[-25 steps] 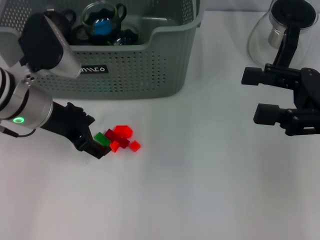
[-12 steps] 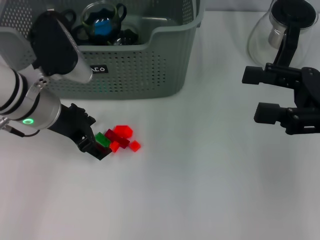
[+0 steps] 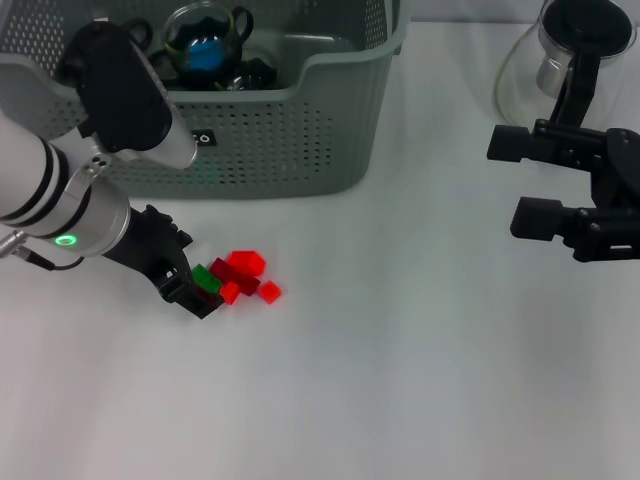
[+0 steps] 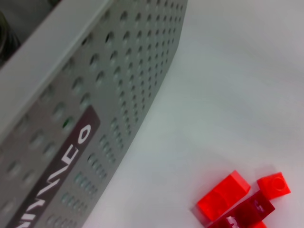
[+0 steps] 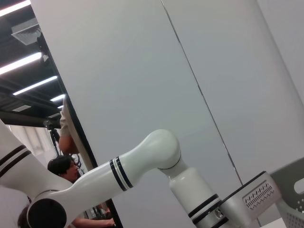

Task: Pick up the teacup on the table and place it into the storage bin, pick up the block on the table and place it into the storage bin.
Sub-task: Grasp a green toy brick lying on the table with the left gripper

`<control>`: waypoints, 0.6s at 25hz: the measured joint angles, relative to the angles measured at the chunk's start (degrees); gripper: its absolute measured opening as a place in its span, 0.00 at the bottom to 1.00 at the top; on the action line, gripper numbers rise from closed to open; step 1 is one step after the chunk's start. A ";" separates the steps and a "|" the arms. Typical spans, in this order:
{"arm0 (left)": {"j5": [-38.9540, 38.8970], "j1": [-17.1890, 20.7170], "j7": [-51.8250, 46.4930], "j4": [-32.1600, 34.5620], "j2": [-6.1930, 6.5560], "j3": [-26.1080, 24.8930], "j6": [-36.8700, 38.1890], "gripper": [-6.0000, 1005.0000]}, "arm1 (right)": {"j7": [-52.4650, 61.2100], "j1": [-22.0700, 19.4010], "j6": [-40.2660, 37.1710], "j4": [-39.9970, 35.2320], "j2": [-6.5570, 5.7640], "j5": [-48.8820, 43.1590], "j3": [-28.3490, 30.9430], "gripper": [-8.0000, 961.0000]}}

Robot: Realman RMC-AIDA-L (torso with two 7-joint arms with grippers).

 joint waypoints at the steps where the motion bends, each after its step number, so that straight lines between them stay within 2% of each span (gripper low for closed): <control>1: 0.13 -0.07 -0.16 -0.01 0.03 0.05 0.12 0.93 | 0.00 0.01 0.00 0.00 0.00 0.00 0.02 0.97; 15: 1.20 -0.62 -1.38 0.00 0.07 1.44 -0.19 0.93 | 0.00 -0.06 0.09 0.00 0.00 0.00 0.12 0.97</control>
